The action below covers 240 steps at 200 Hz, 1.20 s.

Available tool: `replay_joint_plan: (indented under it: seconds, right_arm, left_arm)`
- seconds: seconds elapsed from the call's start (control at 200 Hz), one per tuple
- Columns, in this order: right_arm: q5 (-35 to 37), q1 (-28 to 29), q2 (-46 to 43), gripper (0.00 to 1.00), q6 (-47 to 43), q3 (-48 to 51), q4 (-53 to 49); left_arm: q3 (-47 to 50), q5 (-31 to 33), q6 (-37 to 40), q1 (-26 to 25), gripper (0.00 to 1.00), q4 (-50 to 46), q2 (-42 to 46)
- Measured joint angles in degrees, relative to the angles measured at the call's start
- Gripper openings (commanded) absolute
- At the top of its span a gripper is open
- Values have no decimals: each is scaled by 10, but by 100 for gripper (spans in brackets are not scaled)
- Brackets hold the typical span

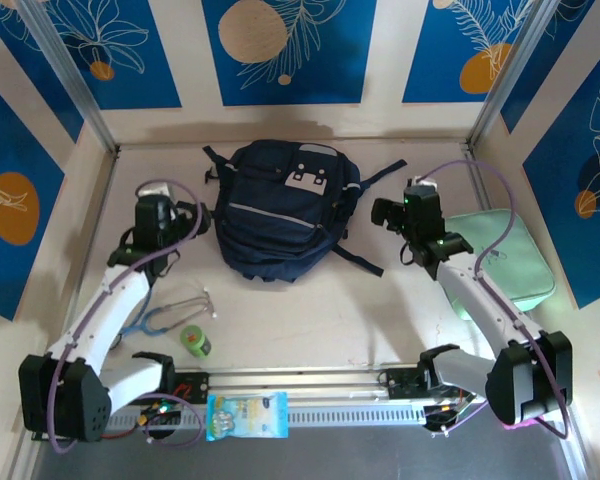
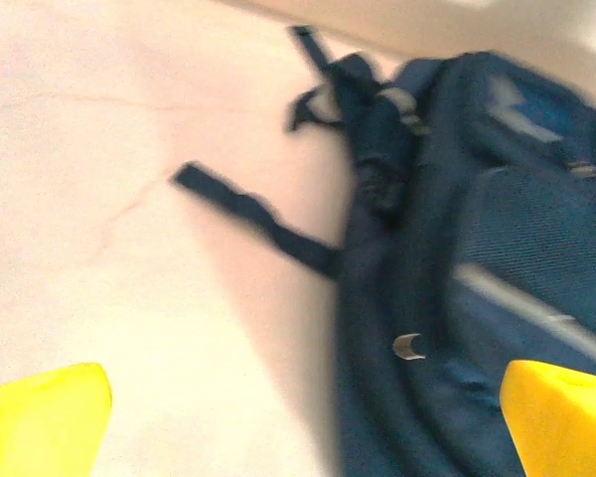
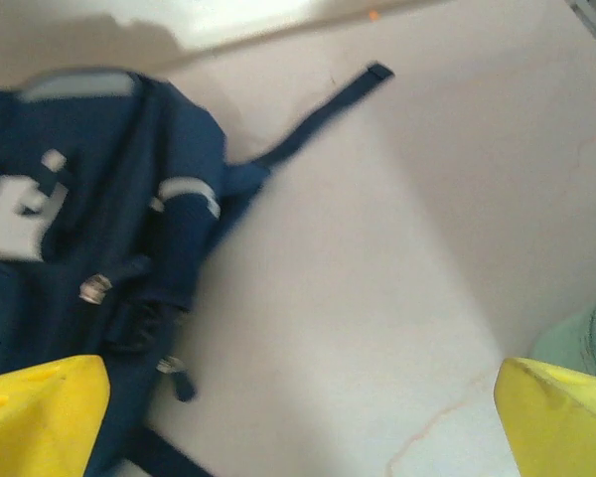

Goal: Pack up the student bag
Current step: Reset both arms

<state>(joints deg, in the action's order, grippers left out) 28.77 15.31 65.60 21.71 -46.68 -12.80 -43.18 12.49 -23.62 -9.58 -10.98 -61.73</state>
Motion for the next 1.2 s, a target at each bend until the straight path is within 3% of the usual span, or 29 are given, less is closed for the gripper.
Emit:
replay_joint_plan:
  seconds: [0.165, 0.34, 0.565, 0.915, 1.2]
  right_arm:
    - [-2, -8, 11, 99, -74, 98, 104]
    - [-12, -18, 15, 99, -145, 188, 216]
    - [-70, -67, 31, 99, -174, 258, 353]
    - [-181, -106, 111, 99, -193, 266, 516]
    - [-230, -130, 198, 99, -193, 279, 626]
  left_arm:
    - [147, 116, 51, 3, 100, 130, 21]
    - [217, 153, 107, 14, 99, 243, 19]
    - [274, 94, 179, 49, 99, 403, -42]
    - [294, -47, 223, 71, 99, 648, -197]
    - [300, -57, 224, 71, 99, 758, -277]
